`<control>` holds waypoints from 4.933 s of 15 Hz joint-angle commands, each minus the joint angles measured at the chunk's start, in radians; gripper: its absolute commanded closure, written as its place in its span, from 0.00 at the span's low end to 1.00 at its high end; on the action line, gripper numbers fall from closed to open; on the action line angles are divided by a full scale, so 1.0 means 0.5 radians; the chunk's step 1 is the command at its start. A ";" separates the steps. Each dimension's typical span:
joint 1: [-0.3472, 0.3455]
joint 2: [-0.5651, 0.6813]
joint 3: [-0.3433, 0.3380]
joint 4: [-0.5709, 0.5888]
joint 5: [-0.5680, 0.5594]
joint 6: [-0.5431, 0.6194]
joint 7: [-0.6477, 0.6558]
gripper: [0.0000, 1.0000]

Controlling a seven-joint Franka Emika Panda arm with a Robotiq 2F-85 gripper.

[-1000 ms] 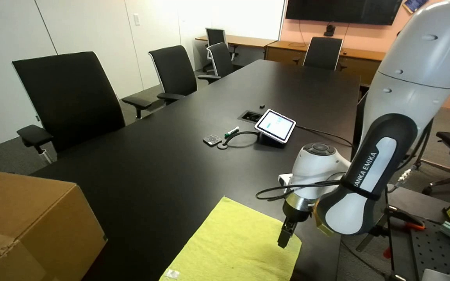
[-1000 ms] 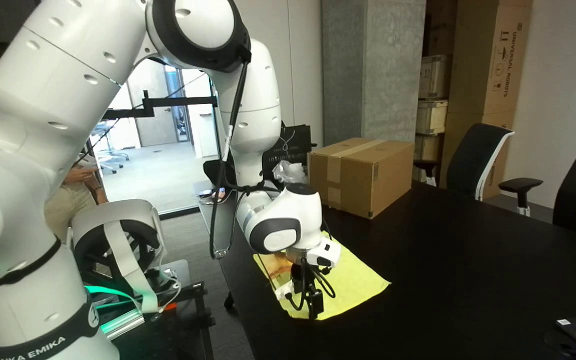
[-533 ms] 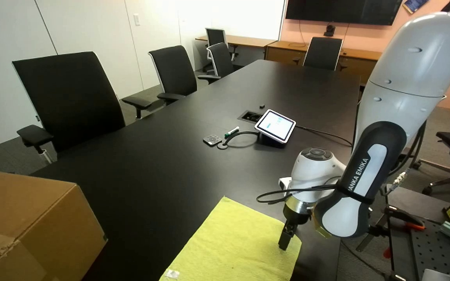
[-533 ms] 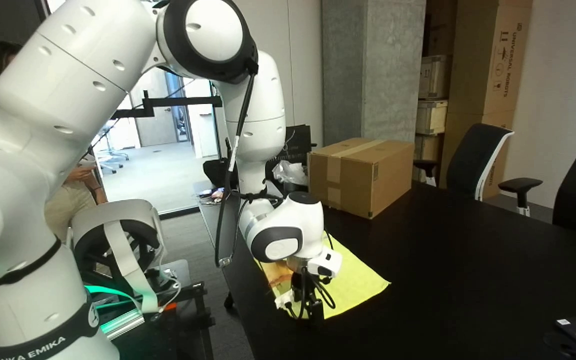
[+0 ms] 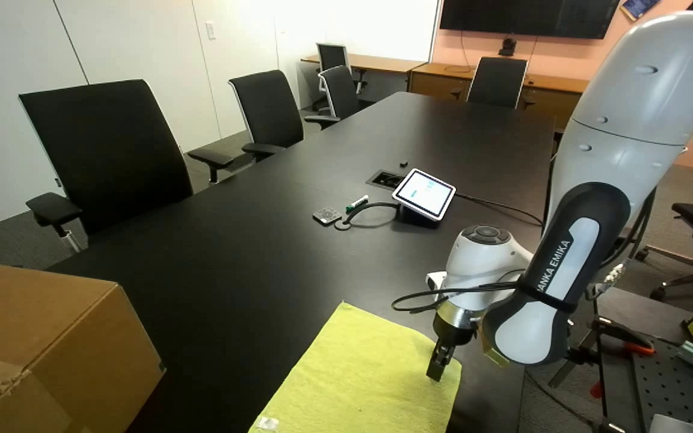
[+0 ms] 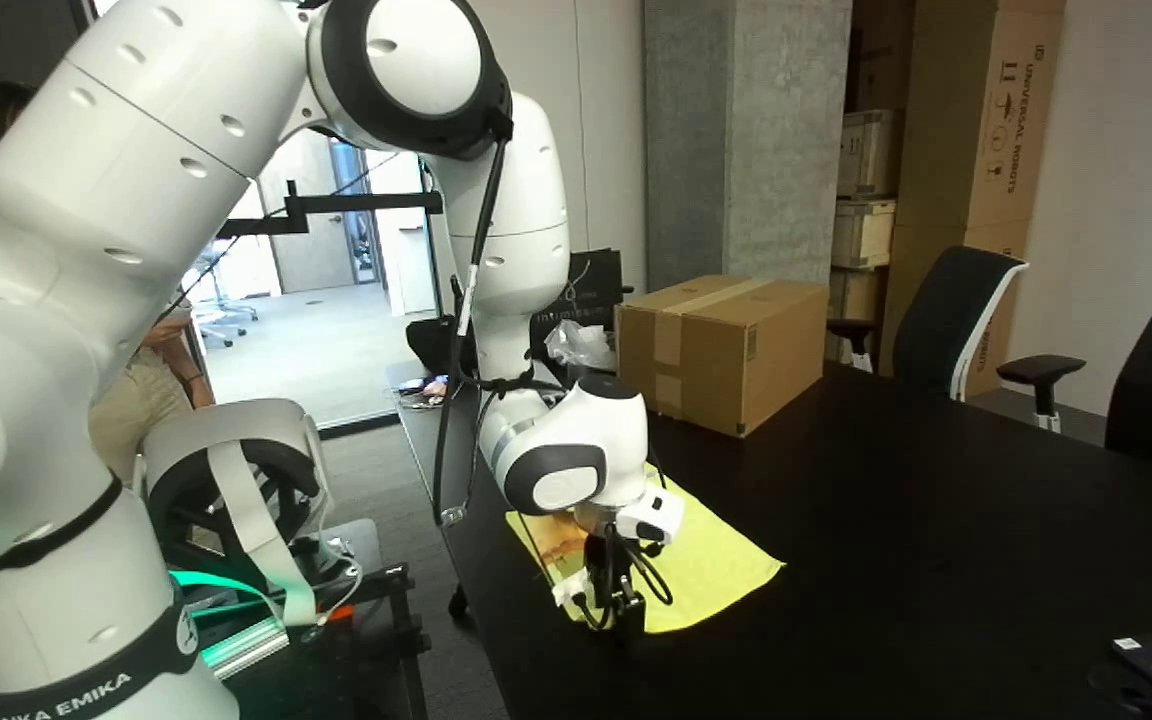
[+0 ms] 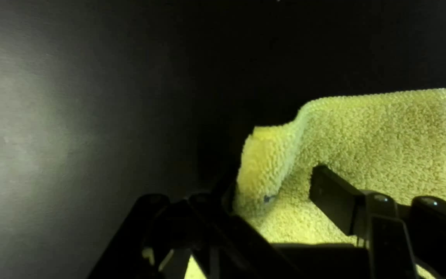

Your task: Fold the towel in half

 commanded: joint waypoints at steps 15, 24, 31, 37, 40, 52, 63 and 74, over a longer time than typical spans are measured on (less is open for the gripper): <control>-0.468 -0.199 0.371 0.067 0.030 -0.280 -0.166 0.98; -0.397 -0.026 0.369 0.546 0.094 -0.391 -0.075 0.99; -0.187 0.082 0.219 0.908 0.074 -0.466 0.041 0.98; 0.102 0.246 -0.128 1.202 -0.020 -0.545 0.267 0.93; 0.150 0.299 -0.180 1.310 -0.014 -0.589 0.337 0.88; 0.250 0.385 -0.132 1.474 0.010 -0.369 0.421 0.56; 0.141 -0.024 0.161 0.728 -0.012 -0.537 0.117 0.00; 0.225 -0.244 0.137 0.186 -0.488 -0.633 -0.300 0.00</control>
